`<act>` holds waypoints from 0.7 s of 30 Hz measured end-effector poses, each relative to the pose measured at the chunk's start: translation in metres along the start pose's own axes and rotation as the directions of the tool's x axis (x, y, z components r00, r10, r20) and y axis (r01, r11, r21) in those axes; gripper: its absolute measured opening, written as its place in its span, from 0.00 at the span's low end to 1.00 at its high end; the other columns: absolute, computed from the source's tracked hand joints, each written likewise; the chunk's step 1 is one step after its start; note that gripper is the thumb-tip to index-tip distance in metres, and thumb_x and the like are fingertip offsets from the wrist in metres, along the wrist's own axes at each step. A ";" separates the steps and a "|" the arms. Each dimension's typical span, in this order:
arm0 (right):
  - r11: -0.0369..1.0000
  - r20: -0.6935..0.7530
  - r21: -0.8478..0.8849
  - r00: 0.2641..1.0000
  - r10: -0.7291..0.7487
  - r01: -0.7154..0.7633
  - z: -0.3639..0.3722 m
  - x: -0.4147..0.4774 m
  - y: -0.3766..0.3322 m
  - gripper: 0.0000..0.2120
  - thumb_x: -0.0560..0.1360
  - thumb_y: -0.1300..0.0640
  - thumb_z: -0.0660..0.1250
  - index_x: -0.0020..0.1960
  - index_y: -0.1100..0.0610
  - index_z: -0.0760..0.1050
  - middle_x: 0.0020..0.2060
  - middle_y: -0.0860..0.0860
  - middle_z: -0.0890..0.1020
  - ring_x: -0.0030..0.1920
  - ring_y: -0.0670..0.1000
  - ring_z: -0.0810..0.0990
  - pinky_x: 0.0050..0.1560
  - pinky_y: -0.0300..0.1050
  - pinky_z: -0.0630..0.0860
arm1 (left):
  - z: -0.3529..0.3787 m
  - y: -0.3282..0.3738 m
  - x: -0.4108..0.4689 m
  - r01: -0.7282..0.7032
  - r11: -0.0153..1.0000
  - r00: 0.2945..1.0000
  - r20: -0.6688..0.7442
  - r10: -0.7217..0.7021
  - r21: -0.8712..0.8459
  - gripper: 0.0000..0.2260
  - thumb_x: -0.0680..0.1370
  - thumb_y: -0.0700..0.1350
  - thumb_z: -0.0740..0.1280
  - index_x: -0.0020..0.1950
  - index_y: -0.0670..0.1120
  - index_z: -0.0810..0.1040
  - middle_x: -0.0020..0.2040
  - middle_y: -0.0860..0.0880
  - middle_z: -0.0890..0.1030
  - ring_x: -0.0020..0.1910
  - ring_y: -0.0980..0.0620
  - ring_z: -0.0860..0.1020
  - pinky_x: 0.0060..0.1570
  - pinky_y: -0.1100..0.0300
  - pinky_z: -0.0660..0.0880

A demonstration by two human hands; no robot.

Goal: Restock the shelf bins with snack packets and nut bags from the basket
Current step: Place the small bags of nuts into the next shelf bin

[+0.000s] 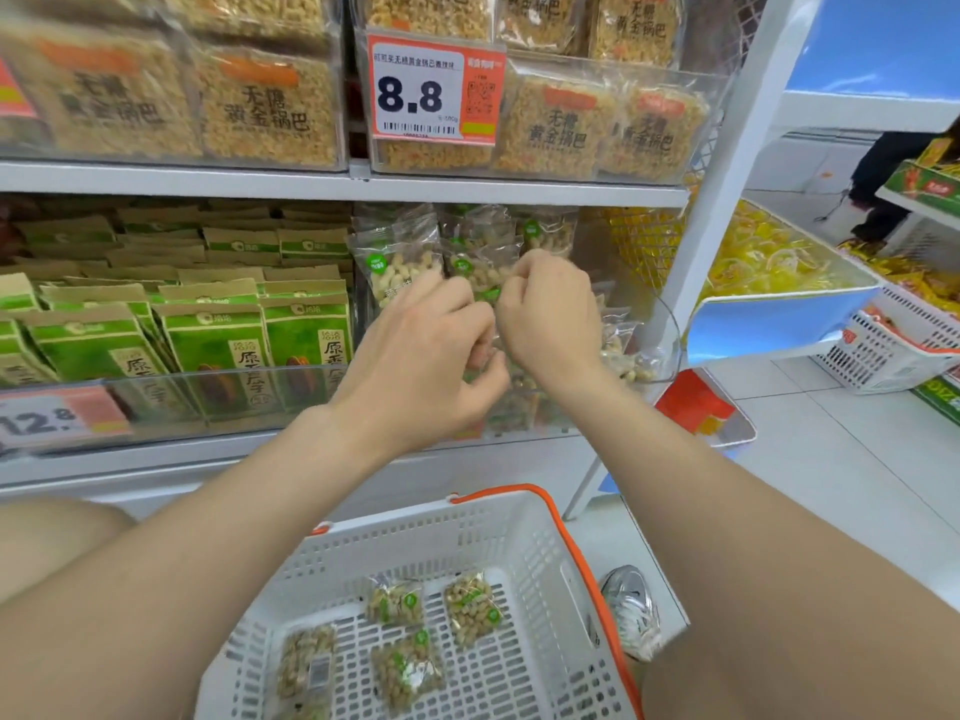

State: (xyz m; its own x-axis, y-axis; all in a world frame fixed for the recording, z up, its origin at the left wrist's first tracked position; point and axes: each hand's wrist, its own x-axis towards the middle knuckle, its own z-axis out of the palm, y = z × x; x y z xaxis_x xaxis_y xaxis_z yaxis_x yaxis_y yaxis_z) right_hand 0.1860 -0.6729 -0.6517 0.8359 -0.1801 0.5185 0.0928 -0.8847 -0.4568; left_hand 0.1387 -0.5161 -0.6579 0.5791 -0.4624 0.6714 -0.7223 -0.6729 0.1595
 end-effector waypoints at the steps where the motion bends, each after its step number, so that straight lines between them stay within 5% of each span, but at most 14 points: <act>1: 0.999 0.000 0.029 0.999 -0.044 0.044 -0.004 -0.010 -0.005 0.10 0.77 0.57 0.58 0.40 0.56 0.76 0.38 0.55 0.80 0.40 0.61 0.77 0.38 0.49 0.67 | -0.004 0.003 -0.005 -0.010 1.000 1.000 0.006 0.010 0.020 0.14 0.74 0.48 0.68 0.33 0.49 0.67 0.35 0.52 0.70 0.39 0.47 0.70 0.36 0.53 0.69; 5: 0.978 0.019 0.117 0.984 -0.175 0.172 -0.016 -0.064 -0.022 0.12 0.71 0.56 0.56 0.29 0.55 0.66 0.24 0.52 0.68 0.28 0.60 0.69 0.31 0.48 0.58 | -0.016 0.014 -0.046 -0.120 0.984 0.964 0.251 0.085 0.129 0.16 0.71 0.51 0.62 0.26 0.47 0.64 0.23 0.49 0.69 0.23 0.43 0.68 0.24 0.58 0.67; 8: 0.948 0.146 0.177 0.945 -0.292 0.266 -0.017 -0.098 -0.023 0.13 0.70 0.57 0.56 0.28 0.53 0.60 0.22 0.49 0.63 0.25 0.58 0.64 0.29 0.46 0.51 | -0.013 0.004 -0.070 -0.205 0.966 0.854 0.511 0.097 0.159 0.18 0.71 0.55 0.59 0.25 0.46 0.67 0.21 0.49 0.68 0.21 0.43 0.67 0.24 0.59 0.67; 12: 0.951 0.420 0.026 0.859 -0.291 0.309 0.003 -0.140 -0.012 0.14 0.76 0.55 0.58 0.32 0.55 0.67 0.26 0.52 0.68 0.29 0.59 0.70 0.30 0.45 0.58 | 0.011 -0.011 -0.113 -0.117 0.978 0.541 0.837 -0.083 0.172 0.18 0.77 0.57 0.61 0.35 0.46 0.77 0.30 0.47 0.77 0.30 0.44 0.74 0.32 0.54 0.74; 16: 0.951 0.673 -0.110 0.726 -0.142 0.288 0.040 -0.178 -0.001 0.10 0.81 0.55 0.60 0.41 0.56 0.71 0.37 0.55 0.76 0.40 0.62 0.77 0.37 0.48 0.66 | 0.051 -0.041 -0.159 0.055 0.954 0.252 0.920 -0.299 0.295 0.19 0.77 0.60 0.64 0.52 0.47 0.84 0.47 0.46 0.85 0.45 0.42 0.83 0.43 0.52 0.80; 21: 0.900 0.847 -0.172 0.526 -0.073 0.402 0.076 -0.209 0.010 0.07 0.79 0.59 0.62 0.55 0.55 0.77 0.53 0.57 0.81 0.53 0.62 0.82 0.45 0.50 0.69 | 0.101 -0.064 -0.228 0.287 0.872 0.053 0.903 -0.427 0.396 0.16 0.80 0.55 0.64 0.55 0.46 0.84 0.52 0.47 0.84 0.52 0.45 0.83 0.56 0.49 0.79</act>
State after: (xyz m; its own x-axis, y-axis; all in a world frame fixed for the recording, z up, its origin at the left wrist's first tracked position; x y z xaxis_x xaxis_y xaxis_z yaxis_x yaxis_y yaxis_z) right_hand 0.0528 -0.6119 -0.8197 0.8915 0.3341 -0.3061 0.3261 -0.9421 -0.0785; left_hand 0.0908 -0.4258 -0.8941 0.6804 -0.2582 -0.6859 -0.3141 -0.9483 0.0454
